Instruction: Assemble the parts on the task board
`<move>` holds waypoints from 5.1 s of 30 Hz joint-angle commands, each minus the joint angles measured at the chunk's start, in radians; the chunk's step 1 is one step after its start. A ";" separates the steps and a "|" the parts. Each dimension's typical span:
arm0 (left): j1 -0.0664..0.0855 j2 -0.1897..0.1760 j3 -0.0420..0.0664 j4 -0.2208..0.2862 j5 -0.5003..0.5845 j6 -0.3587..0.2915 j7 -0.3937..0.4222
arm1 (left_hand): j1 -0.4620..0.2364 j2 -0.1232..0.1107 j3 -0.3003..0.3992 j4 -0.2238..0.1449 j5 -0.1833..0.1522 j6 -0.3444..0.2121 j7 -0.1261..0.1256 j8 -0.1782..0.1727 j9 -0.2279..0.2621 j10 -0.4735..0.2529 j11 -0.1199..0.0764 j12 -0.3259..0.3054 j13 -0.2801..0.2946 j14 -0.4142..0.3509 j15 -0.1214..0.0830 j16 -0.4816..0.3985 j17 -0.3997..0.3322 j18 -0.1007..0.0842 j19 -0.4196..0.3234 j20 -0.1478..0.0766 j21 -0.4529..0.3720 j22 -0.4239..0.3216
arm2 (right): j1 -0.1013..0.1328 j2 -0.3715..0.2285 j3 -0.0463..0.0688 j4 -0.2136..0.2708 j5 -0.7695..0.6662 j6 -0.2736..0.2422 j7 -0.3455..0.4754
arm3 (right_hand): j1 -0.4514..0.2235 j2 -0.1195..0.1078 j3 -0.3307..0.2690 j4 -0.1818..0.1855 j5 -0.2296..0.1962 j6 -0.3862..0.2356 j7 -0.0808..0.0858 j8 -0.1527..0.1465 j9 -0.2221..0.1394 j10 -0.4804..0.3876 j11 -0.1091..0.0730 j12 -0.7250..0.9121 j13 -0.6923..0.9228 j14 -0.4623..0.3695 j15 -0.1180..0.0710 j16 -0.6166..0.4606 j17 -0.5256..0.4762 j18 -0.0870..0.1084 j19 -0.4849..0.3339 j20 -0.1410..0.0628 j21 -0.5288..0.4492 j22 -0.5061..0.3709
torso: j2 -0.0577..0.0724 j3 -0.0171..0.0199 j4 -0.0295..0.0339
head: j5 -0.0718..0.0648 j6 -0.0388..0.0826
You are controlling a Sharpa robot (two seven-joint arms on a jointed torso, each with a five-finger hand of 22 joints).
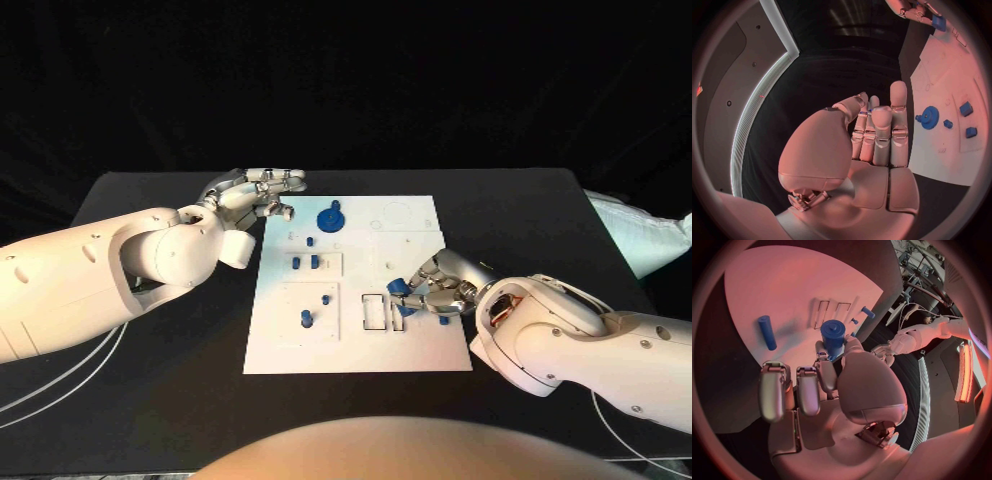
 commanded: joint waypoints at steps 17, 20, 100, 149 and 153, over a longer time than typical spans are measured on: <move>0.000 0.002 0.001 0.006 -0.003 0.021 0.003 | 0.010 0.003 -0.002 -0.005 0.005 -0.004 0.002 0.005 -0.001 -0.007 0.001 0.004 0.001 -0.007 0.000 -0.006 -0.001 0.011 -0.009 0.001 -0.005 -0.001 | 0.000 0.080 0.000 -0.049 0.016 0.140 -0.008 | -0.025 0.011 -0.014 0.002 -0.033 0.023 -0.016 0.006 0.022 0.003 -0.004 -0.012 -0.002 0.074 -0.008 0.005 0.089 -0.015 0.018 -0.008 0.005 0.027 | 0.001 0.0010 -0.0016 | 0.010 -0.004; 0.000 0.002 0.001 0.006 -0.003 0.021 0.003 | 0.010 0.003 -0.002 -0.005 0.005 -0.004 0.002 0.005 -0.001 -0.007 0.001 0.004 0.001 -0.007 0.000 -0.006 -0.001 0.011 -0.009 0.001 -0.005 -0.001 | 0.000 0.086 0.000 -0.056 0.003 0.131 -0.009 | -0.044 0.014 -0.030 0.002 -0.098 0.023 -0.017 0.006 0.028 0.004 -0.005 -0.017 -0.002 0.074 -0.008 0.005 0.089 -0.014 0.017 -0.009 0.004 0.027 | 0.000 0.0007 -0.0016 | 0.010 -0.005; 0.000 -0.001 0.001 0.008 -0.004 0.026 0.002 | 0.011 0.004 -0.004 -0.009 0.006 -0.005 0.003 0.007 -0.002 -0.009 0.001 0.007 0.001 -0.010 0.000 -0.008 -0.008 0.011 -0.010 0.001 -0.007 -0.002 | 0.016 -0.141 -0.005 -0.025 -0.217 0.182 0.002 | 0.069 0.046 -0.017 -0.155 -0.306 0.017 -0.007 -0.043 0.063 -0.009 0.002 -0.095 -0.015 0.076 -0.001 0.012 0.109 -0.016 0.017 -0.002 0.005 0.036 | 0.000 0.0001 -0.0035 | -0.021 -0.001; -0.002 0.000 0.000 0.005 -0.008 0.036 -0.004 | 0.011 0.005 -0.005 -0.010 0.007 -0.005 0.003 0.008 -0.002 -0.010 0.002 0.009 0.001 -0.012 0.001 -0.009 -0.011 0.011 -0.010 0.001 -0.008 -0.003 | -0.026 -0.025 -0.007 -0.102 -0.429 0.406 -0.011 | 0.147 -0.002 0.204 -0.273 -0.210 0.045 -0.014 -0.082 0.061 -0.016 -0.004 -0.129 -0.019 0.080 -0.006 0.022 0.136 -0.021 0.023 -0.006 0.018 0.059 | 0.001 0.0001 -0.0033 | -0.012 -0.009; -0.002 -0.001 0.000 0.006 -0.009 0.033 -0.003 | 0.011 0.005 -0.005 -0.010 0.007 -0.005 0.003 0.008 -0.002 -0.010 0.002 0.009 0.001 -0.012 0.001 -0.009 -0.011 0.011 -0.010 0.001 -0.008 -0.003 | -0.029 -0.022 -0.007 -0.106 -0.381 0.367 -0.013 | 0.116 -0.013 0.251 -0.262 -0.166 0.047 -0.013 -0.085 0.061 -0.011 -0.004 -0.124 -0.015 0.080 -0.007 0.022 0.137 -0.021 0.024 -0.008 0.019 0.061 | 0.000 -0.0002 -0.0030 | -0.011 -0.009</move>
